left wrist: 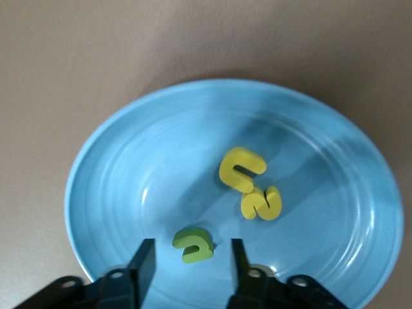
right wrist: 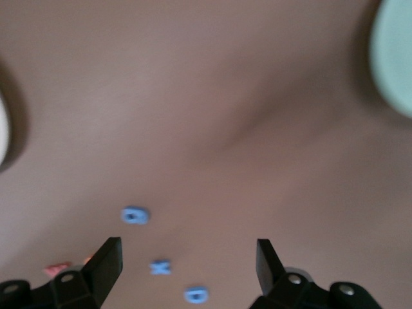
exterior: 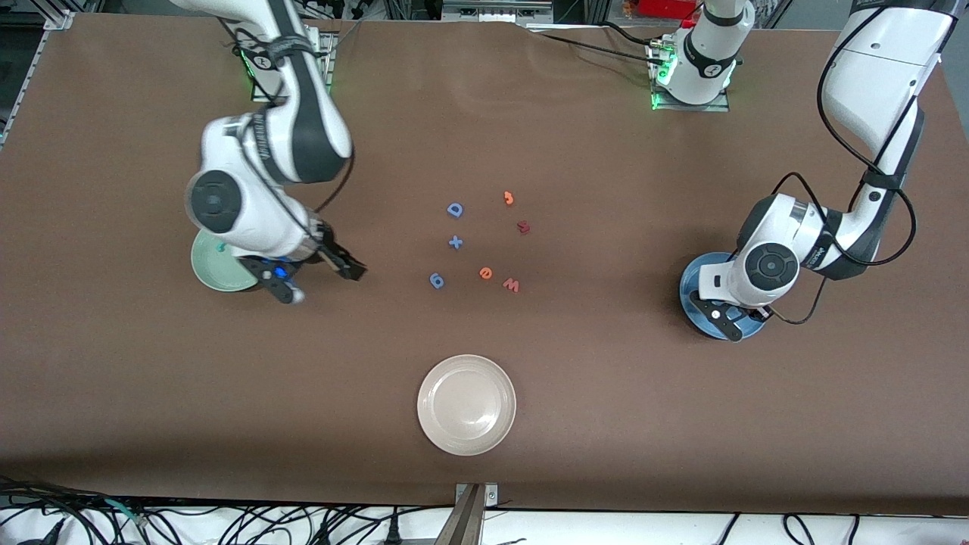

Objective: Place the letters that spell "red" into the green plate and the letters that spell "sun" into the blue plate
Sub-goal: 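Grasp the orange e with the right gripper while the left gripper withdraws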

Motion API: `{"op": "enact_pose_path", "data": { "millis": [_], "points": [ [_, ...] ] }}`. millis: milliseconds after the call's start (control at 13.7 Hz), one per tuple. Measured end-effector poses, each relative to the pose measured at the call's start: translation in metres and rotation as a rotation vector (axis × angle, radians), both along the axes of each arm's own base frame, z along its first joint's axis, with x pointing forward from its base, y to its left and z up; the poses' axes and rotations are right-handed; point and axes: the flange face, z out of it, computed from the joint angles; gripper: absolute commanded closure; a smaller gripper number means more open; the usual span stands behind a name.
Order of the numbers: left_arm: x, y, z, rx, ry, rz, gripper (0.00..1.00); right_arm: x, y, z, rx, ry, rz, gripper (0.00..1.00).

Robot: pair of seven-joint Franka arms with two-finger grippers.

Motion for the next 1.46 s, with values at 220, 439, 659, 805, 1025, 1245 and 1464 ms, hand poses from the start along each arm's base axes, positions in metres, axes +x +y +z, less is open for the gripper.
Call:
{"op": "enact_pose_path", "data": {
  "millis": [220,439,659,805,1025,1245,1464],
  "points": [
    [0.002,-0.016,0.026,0.001,-0.027,-0.023,0.0,0.003,0.057,-0.027,0.008,-0.076,-0.069,0.06],
    [0.0,-0.037,0.068,-0.014,-0.036,-0.002,0.0,0.002,0.112,-0.049,0.031,-0.145,-0.106,0.02],
    [-0.002,-0.043,0.11,-0.086,-0.054,0.092,0.0,-0.008,0.156,-0.082,0.062,-0.195,-0.123,0.02],
    [-0.004,-0.042,0.135,-0.111,-0.042,0.149,0.0,-0.017,0.17,-0.103,0.056,-0.197,-0.114,0.01],
    [-0.003,-0.041,0.18,-0.143,-0.007,0.222,0.0,-0.03,0.184,-0.119,0.052,-0.175,-0.104,0.01],
    [-0.014,-0.049,0.221,-0.208,0.011,0.29,0.0,-0.046,0.202,-0.127,0.058,-0.155,-0.073,0.02],
    [-0.021,-0.056,0.24,-0.215,-0.012,0.417,0.0,-0.057,0.211,-0.141,0.038,-0.148,-0.046,0.02]
  ]
}}
